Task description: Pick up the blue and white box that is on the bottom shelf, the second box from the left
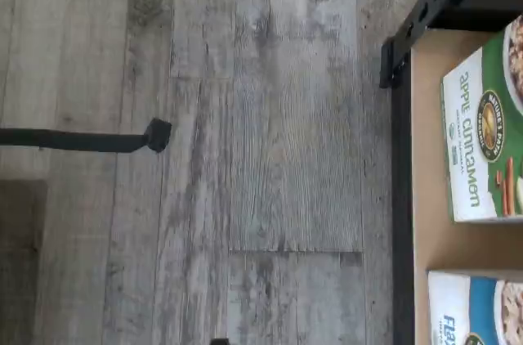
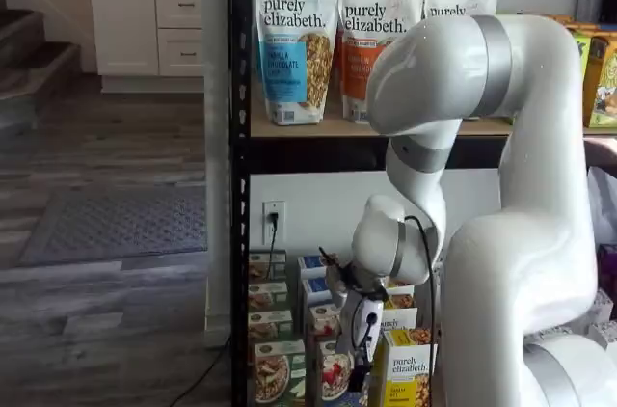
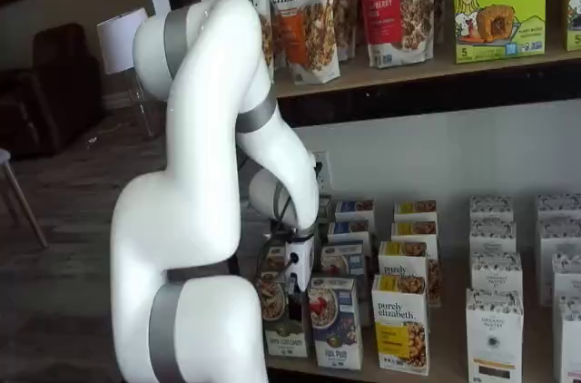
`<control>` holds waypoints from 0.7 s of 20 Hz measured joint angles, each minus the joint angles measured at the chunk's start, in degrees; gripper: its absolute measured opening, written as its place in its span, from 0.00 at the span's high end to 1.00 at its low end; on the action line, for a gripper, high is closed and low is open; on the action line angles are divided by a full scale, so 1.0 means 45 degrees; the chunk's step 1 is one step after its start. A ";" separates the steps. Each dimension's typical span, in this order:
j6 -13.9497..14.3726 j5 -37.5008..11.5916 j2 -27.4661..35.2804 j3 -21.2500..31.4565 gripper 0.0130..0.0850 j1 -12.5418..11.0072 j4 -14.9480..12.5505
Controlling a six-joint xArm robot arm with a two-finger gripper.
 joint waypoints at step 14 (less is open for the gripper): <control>-0.0806 -0.0532 0.0184 -0.0081 0.00 -0.0086 0.0748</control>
